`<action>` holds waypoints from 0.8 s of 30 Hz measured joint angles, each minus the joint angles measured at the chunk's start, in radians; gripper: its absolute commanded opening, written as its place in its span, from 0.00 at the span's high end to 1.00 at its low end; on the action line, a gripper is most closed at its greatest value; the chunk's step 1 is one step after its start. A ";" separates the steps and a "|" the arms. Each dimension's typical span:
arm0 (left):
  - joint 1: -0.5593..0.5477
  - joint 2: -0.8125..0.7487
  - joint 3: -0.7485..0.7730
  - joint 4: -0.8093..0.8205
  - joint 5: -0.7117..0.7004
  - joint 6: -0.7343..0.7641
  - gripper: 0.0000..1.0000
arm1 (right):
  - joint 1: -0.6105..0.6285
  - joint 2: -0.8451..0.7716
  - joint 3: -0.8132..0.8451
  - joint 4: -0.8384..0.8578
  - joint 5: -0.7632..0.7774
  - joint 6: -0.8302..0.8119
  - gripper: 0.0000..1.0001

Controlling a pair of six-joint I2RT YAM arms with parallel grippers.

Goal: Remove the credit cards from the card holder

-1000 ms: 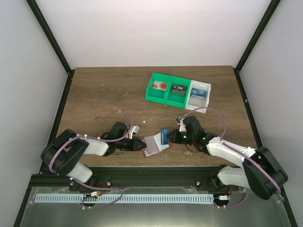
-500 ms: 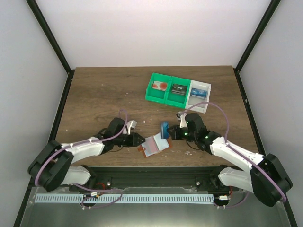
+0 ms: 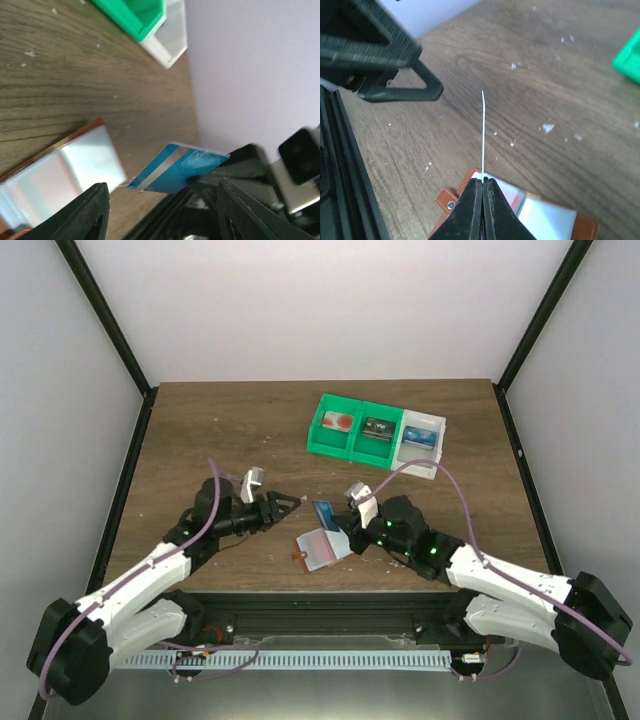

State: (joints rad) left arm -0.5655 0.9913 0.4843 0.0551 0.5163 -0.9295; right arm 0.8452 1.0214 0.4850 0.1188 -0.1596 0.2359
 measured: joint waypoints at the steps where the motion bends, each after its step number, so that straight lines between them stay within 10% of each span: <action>1: 0.019 -0.017 -0.005 0.026 0.021 -0.050 0.39 | 0.014 -0.011 -0.010 0.021 0.015 -0.040 1.00; 10: 0.075 -0.105 -0.177 0.299 0.152 -0.458 0.40 | 0.130 -0.023 -0.063 0.148 0.204 -0.396 1.00; 24: 0.075 -0.082 -0.207 0.427 0.214 -0.589 0.49 | 0.289 0.130 -0.052 0.266 0.383 -0.603 0.99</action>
State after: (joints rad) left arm -0.4904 0.9096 0.2771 0.4824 0.7307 -1.5185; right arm 1.1339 1.1515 0.4332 0.3847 0.2230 -0.3672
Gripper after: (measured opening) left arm 0.548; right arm 0.010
